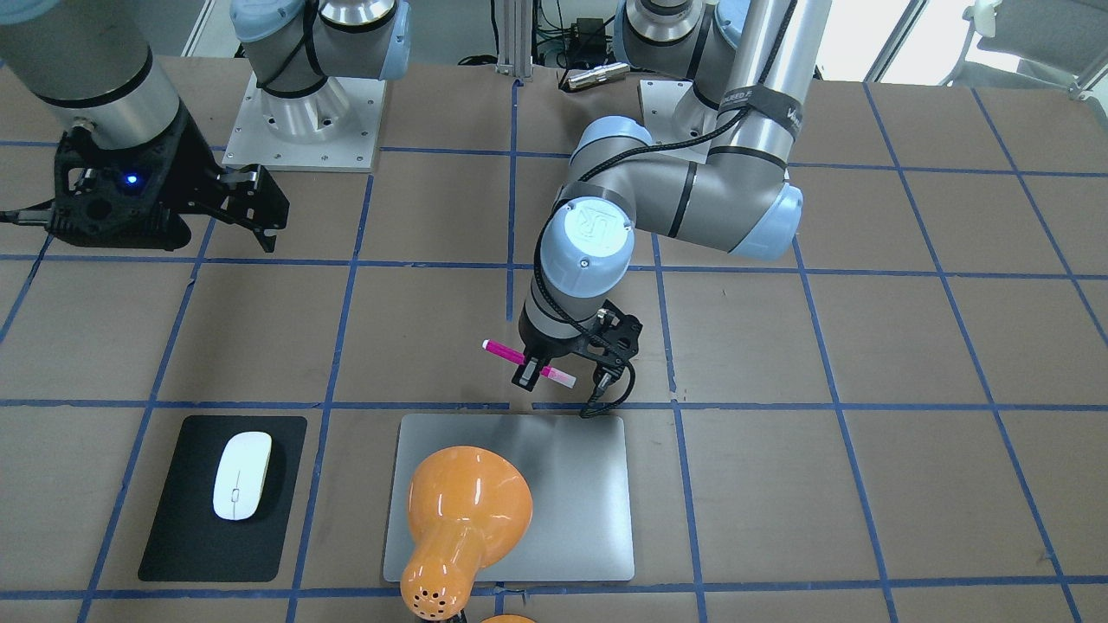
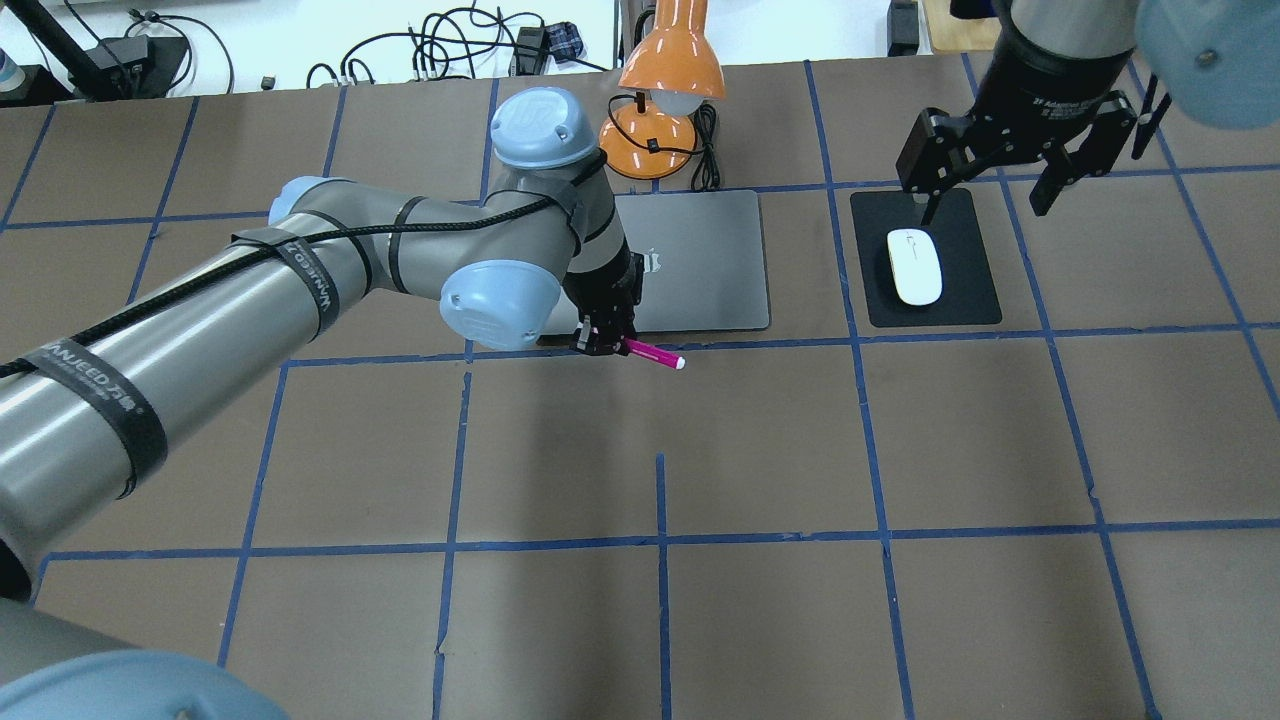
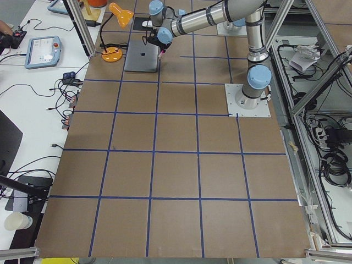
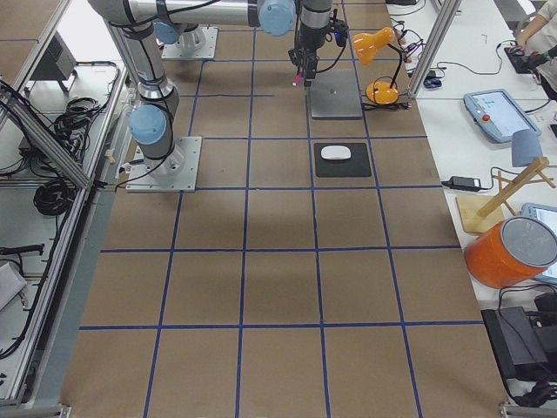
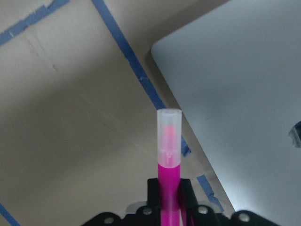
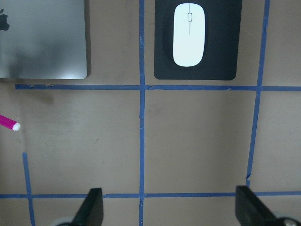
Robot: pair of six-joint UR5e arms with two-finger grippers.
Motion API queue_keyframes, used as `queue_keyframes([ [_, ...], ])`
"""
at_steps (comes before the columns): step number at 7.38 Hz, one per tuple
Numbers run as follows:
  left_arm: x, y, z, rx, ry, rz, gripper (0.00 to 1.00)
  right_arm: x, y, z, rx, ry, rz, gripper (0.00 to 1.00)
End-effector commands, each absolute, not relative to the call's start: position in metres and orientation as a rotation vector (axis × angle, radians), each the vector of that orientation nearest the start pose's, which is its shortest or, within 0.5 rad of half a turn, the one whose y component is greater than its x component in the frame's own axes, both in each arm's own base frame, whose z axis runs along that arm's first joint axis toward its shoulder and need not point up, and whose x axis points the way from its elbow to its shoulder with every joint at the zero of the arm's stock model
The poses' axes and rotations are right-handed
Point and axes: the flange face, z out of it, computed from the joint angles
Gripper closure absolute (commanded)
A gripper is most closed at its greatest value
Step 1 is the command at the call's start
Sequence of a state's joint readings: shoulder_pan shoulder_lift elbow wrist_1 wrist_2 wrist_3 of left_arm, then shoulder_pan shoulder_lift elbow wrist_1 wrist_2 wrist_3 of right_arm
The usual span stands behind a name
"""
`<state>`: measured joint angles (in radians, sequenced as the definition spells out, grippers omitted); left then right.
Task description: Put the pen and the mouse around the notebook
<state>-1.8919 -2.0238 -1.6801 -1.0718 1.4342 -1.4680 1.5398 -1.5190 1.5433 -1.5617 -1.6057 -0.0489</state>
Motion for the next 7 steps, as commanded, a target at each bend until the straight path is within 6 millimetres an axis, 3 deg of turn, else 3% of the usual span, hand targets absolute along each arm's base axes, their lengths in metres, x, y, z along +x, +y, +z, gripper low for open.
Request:
queue_keyframes([
  [1, -0.356, -0.519, 0.209, -1.754, 2.594, 0.264, 1.00, 0.124, -0.522, 0.479, -0.034, 3.230, -0.063, 0.00],
  [2, -0.355, -0.518, 0.205, -1.746, 2.593, 0.267, 1.00, 0.132, -0.527, 0.488, -0.059, 3.205, -0.070, 0.00],
  [4, -0.362, -0.517, 0.194, -1.836, 2.541, 0.398, 1.00, 0.153, -0.524, 0.484, -0.113, 3.147, -0.053, 0.00],
  [7, -0.361, -0.518, 0.179, -1.857, 2.496, 0.423, 1.00, 0.144, -0.527, 0.493, -0.140, 3.157, -0.087, 0.00],
])
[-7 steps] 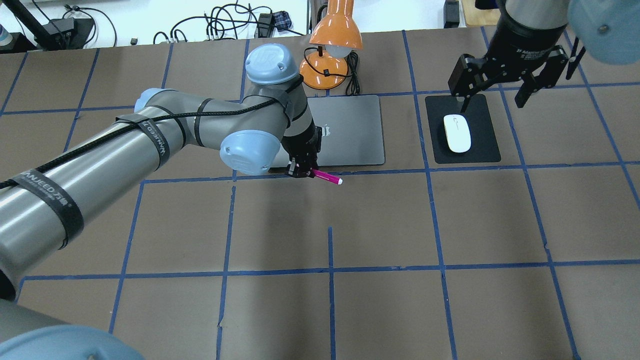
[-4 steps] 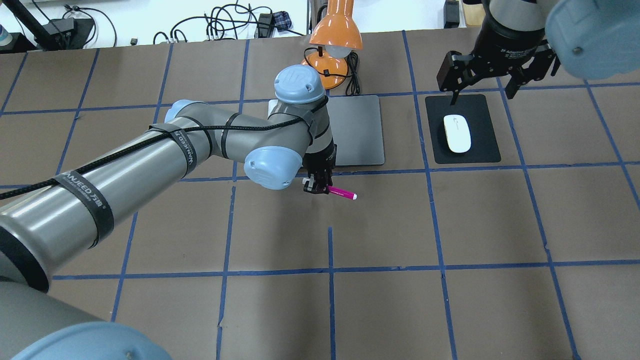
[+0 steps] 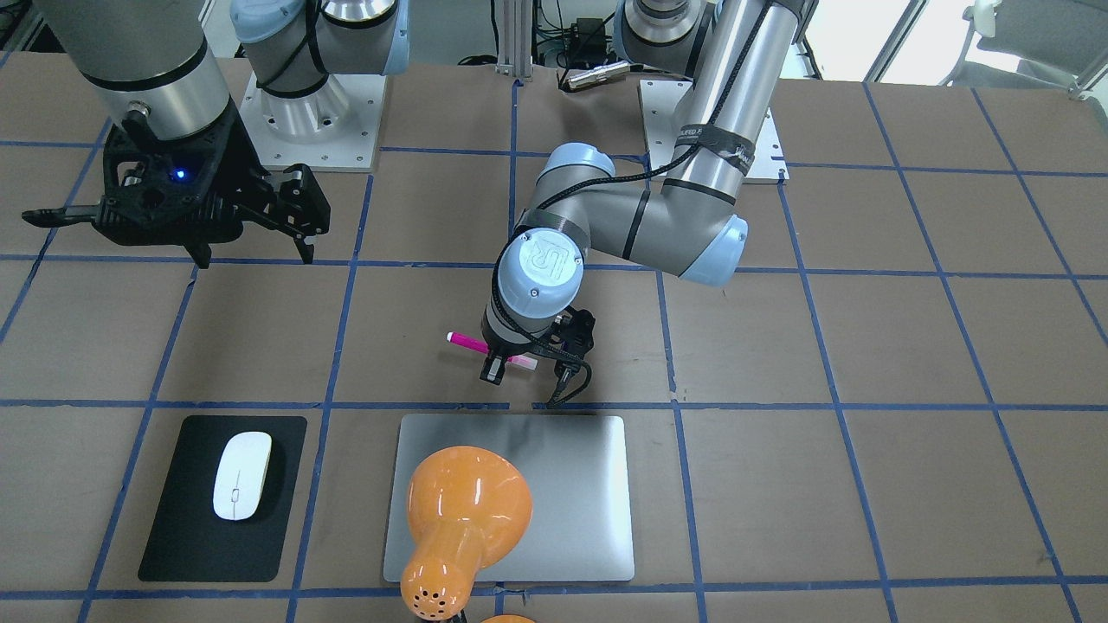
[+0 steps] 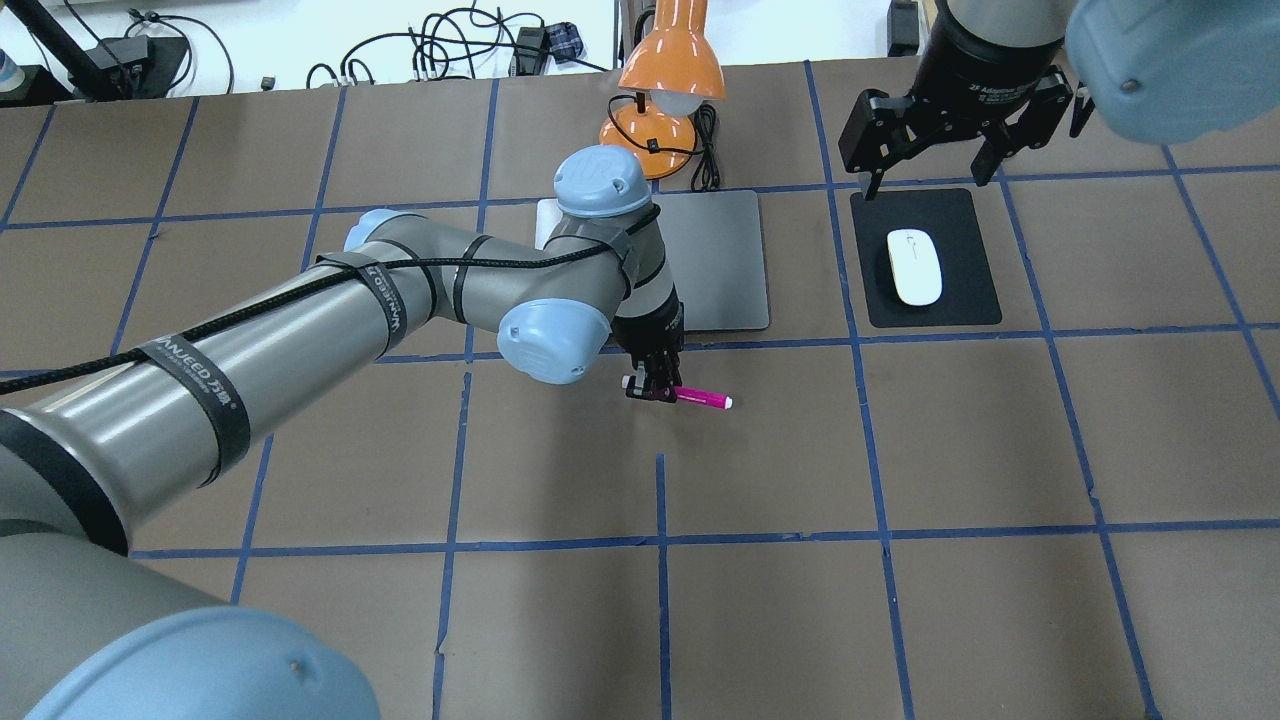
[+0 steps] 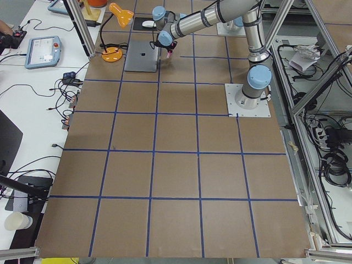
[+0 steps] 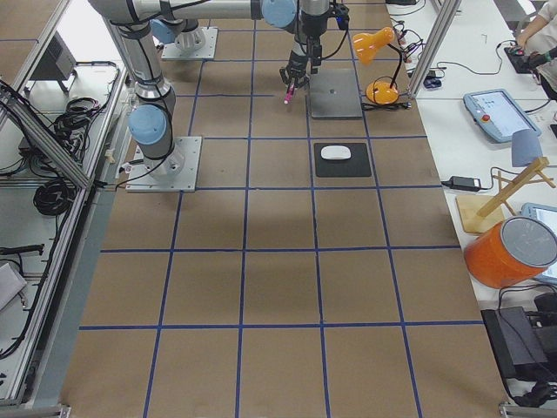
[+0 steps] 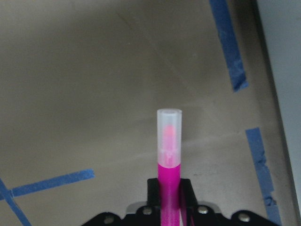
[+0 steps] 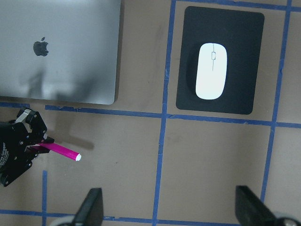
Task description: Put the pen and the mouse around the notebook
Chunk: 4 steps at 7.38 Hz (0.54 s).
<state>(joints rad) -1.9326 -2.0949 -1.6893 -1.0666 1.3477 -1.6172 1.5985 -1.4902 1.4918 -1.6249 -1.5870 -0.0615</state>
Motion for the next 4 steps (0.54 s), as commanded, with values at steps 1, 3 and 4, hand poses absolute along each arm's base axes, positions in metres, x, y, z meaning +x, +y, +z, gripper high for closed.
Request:
queue_keyframes([
  [1, -0.358, -0.519, 0.177, -1.857, 2.483, 0.416, 1.00, 0.139, -0.522, 0.491, -0.130, 3.161, -0.074, 0.00],
  [3, -0.349, -0.524, 0.176, -1.877, 2.459, 0.427, 1.00, 0.135, -0.523, 0.494, -0.092, 3.148, -0.089, 0.00],
  [4, -0.348, -0.524, 0.176, -1.876, 2.459, 0.423, 0.39, 0.132, -0.524, 0.492, -0.087, 3.150, -0.084, 0.00],
])
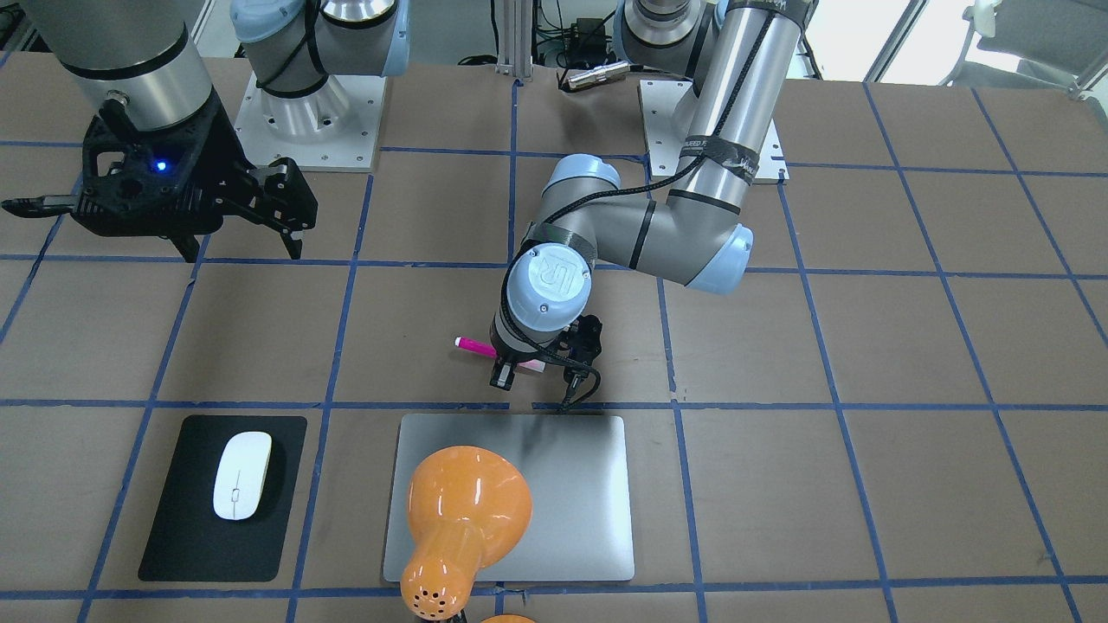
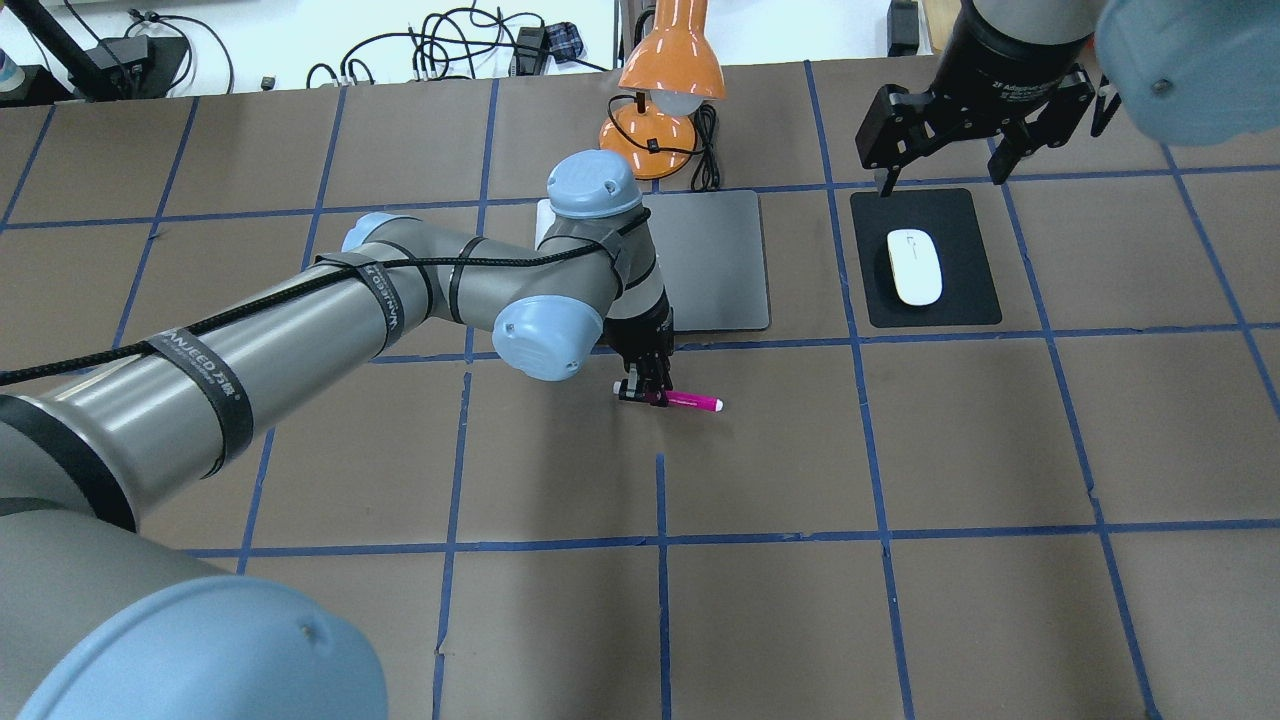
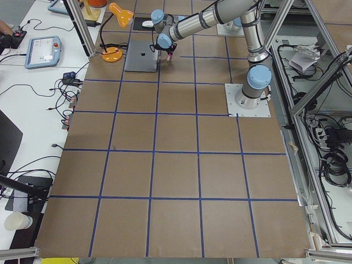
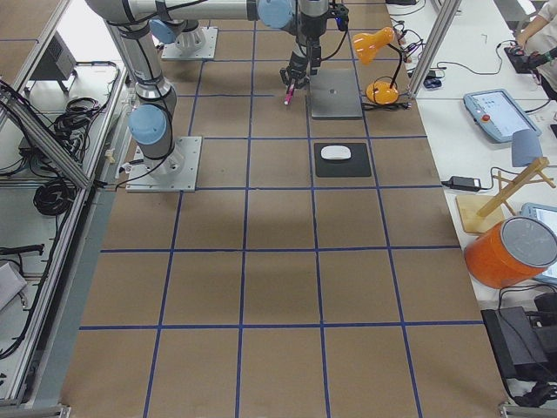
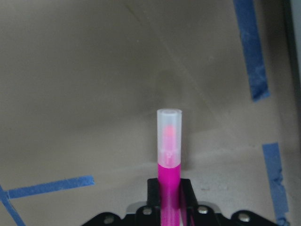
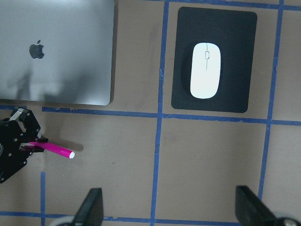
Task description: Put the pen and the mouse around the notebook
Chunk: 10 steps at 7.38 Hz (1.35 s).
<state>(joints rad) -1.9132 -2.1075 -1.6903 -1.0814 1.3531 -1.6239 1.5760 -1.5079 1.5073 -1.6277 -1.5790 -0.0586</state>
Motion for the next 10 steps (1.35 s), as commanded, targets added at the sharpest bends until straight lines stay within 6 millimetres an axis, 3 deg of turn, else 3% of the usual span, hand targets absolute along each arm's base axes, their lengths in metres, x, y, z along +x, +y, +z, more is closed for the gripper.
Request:
queue_keyframes([
  [1, -0.348, -0.525, 0.176, -1.876, 2.466, 0.423, 0.07, 0.128, -0.527, 0.491, -0.096, 3.156, -0.093, 0.00],
  [2, -0.347, -0.526, 0.179, -1.864, 2.485, 0.412, 0.00, 0.127, -0.528, 0.490, -0.091, 3.152, -0.091, 0.00],
  [3, -0.340, -0.533, 0.189, -1.875, 2.506, 0.398, 0.00, 0.125, -0.529, 0.489, -0.087, 3.149, -0.089, 0.00],
  [5, -0.289, -0.565, 0.237, -1.618, 2.756, 0.216, 0.00, 0.128, -0.525, 0.494, -0.079, 3.159, -0.103, 0.00],
  [7, -0.257, -0.566, 0.271, -1.224, 2.987, 0.150, 0.00, 0.130, -0.523, 0.493, -0.082, 3.147, -0.087, 0.00],
  [10, -0.196, -0.564, 0.321, -0.583, 3.092, 0.076, 0.00, 0.133, -0.523, 0.491, -0.087, 3.148, -0.075, 0.00],
])
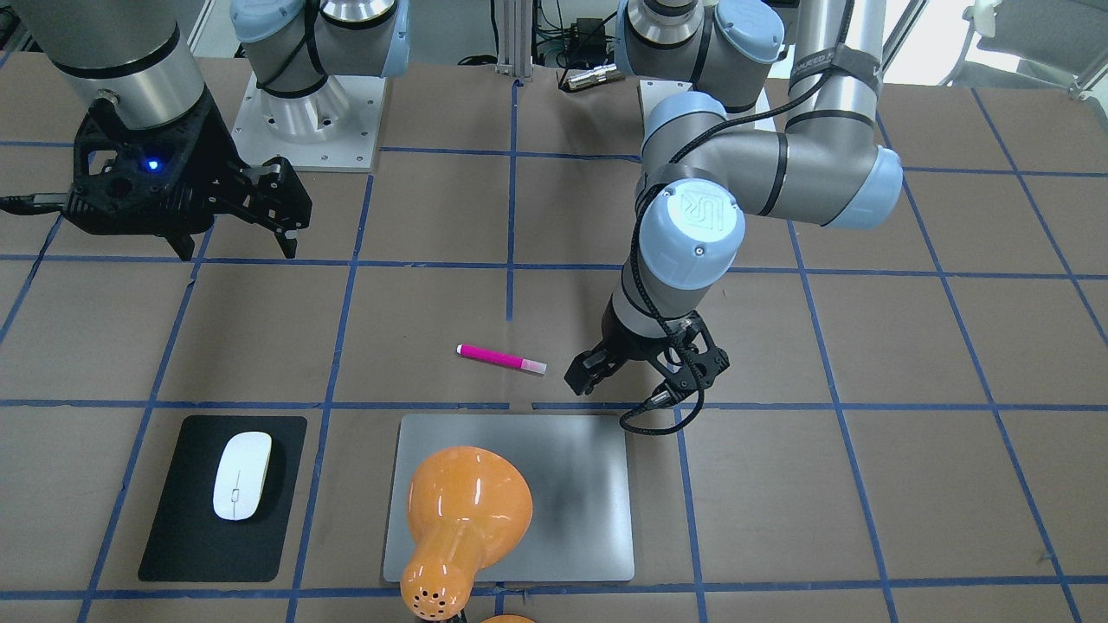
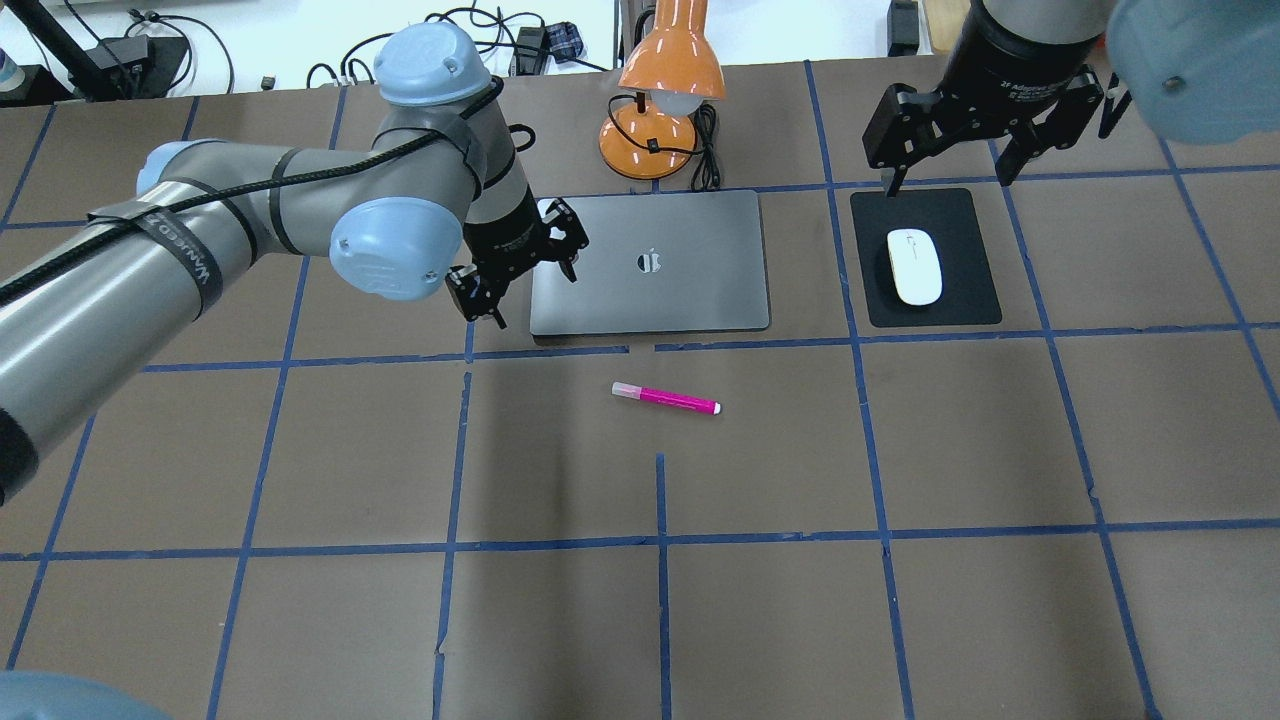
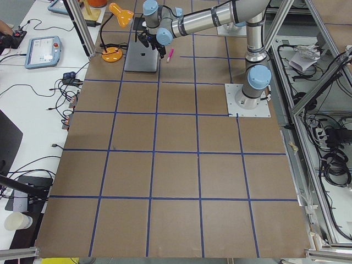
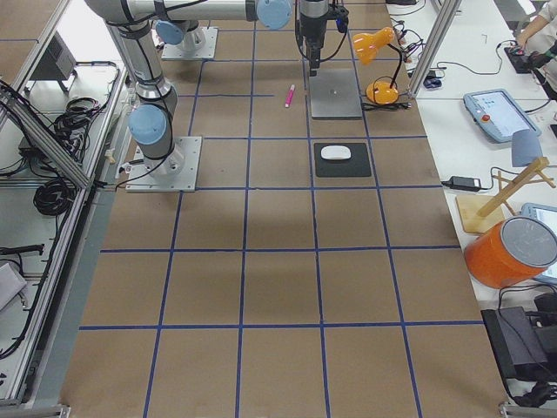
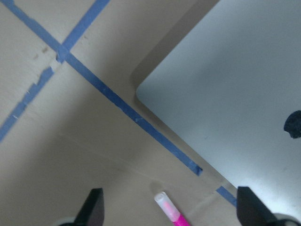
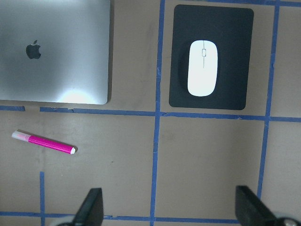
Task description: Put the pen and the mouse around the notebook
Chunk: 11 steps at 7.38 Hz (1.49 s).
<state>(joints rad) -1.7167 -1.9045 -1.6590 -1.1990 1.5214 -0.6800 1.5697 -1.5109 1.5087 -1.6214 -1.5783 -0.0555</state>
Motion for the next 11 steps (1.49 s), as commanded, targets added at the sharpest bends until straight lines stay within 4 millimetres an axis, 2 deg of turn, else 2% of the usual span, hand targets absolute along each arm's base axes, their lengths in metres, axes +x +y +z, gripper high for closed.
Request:
queue_keyframes([
  [1, -0.168, -0.561, 0.344, -0.457, 3.114, 0.088, 0.00, 0.133, -0.523, 0.490, -0.087, 3.147, -0.070, 0.00],
  [3, -0.122, -0.565, 0.381, -0.208, 3.163, -0.010, 0.00, 0.133, -0.523, 0.489, -0.087, 3.147, -0.055, 0.00],
  [4, -0.109, -0.558, 0.402, -0.098, 3.161, -0.029, 0.00, 0.133, -0.523, 0.488, -0.089, 3.147, -0.055, 0.00],
  [5, -0.100, -0.550, 0.415, 0.006, 3.159, -0.019, 0.00, 0.133, -0.523, 0.488, -0.087, 3.145, -0.055, 0.00],
  [7, -0.094, -0.526, 0.442, 0.012, 3.141, -0.007, 0.00, 0.133, -0.523, 0.488, -0.087, 3.145, -0.055, 0.00],
  [9, -0.092, -0.520, 0.450, 0.103, 3.128, -0.010, 0.00, 0.133, -0.523, 0.489, -0.087, 3.147, -0.058, 0.00],
  [11, -0.093, -0.512, 0.456, 0.106, 3.130, -0.008, 0.00, 0.133, -0.523, 0.489, -0.087, 3.147, -0.058, 0.00],
])
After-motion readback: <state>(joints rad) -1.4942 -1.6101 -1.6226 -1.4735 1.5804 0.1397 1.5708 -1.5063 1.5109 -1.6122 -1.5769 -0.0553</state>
